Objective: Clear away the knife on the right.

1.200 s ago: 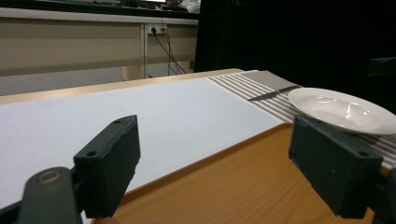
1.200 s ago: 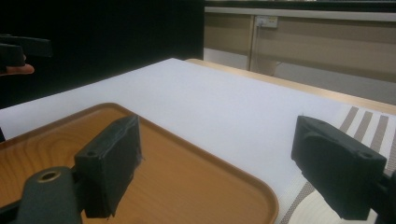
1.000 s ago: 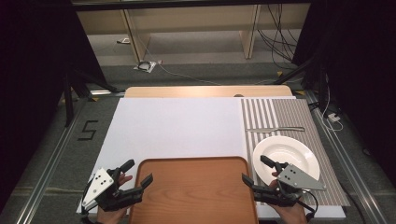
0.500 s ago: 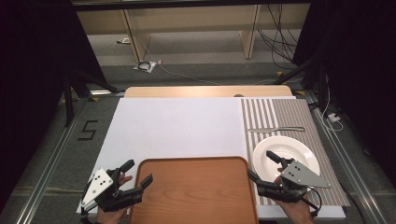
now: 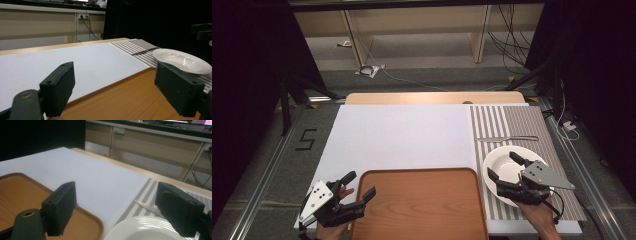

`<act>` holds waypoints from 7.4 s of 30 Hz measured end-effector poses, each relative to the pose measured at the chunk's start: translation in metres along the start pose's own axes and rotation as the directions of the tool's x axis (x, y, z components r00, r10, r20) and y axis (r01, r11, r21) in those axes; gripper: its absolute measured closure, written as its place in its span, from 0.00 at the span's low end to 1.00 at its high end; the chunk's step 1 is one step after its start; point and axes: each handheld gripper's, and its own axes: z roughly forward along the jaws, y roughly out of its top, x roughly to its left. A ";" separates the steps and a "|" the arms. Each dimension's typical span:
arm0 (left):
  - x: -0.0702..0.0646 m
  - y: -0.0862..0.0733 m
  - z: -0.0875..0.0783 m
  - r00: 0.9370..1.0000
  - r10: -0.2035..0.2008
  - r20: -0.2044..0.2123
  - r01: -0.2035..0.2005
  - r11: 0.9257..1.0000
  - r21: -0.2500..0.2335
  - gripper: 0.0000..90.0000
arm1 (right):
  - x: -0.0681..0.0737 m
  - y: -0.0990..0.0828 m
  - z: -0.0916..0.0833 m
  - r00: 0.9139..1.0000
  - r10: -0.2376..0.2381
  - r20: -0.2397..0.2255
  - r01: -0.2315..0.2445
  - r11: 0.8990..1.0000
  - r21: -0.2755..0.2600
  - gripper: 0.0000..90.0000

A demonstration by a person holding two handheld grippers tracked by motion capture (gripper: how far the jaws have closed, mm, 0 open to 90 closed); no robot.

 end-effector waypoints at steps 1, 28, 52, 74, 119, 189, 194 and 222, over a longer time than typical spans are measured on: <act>0.000 0.000 0.000 1.000 -0.001 0.000 0.001 1.000 -0.001 0.18 | 0.000 0.000 0.000 1.000 0.000 0.000 0.000 1.000 0.000 0.20; 0.002 0.000 -0.001 1.000 -0.017 -0.006 0.017 1.000 -0.007 0.18 | -0.091 0.022 0.036 0.993 -0.052 0.108 0.020 0.961 0.277 0.21; 0.002 -0.001 0.000 1.000 -0.016 0.001 0.016 1.000 -0.001 0.18 | -0.148 0.026 0.118 0.992 -0.082 0.094 0.003 0.769 0.639 0.25; 0.001 -0.002 0.001 1.000 -0.019 0.000 0.019 1.000 0.003 0.18 | -0.178 0.005 0.168 0.992 -0.104 0.065 0.003 0.550 0.835 0.31; 0.001 -0.005 0.005 1.000 -0.023 0.012 0.023 0.999 0.027 0.18 | -0.190 -0.013 0.198 0.999 -0.042 0.014 0.005 0.438 0.899 0.38; 0.000 -0.003 0.001 1.000 -0.019 0.006 0.019 1.000 0.001 0.19 | -0.167 0.004 0.200 0.969 -0.177 -0.173 0.232 0.400 0.887 0.90; 0.000 -0.003 0.001 1.000 -0.019 0.005 0.019 1.000 -0.001 0.19 | -0.162 0.021 0.194 0.952 -0.259 -0.160 0.271 0.477 0.836 0.90; -0.001 -0.002 0.001 1.000 -0.016 -0.002 0.016 1.000 -0.002 0.19 | -0.084 0.082 0.111 0.969 -0.075 -0.236 0.178 0.873 0.453 0.90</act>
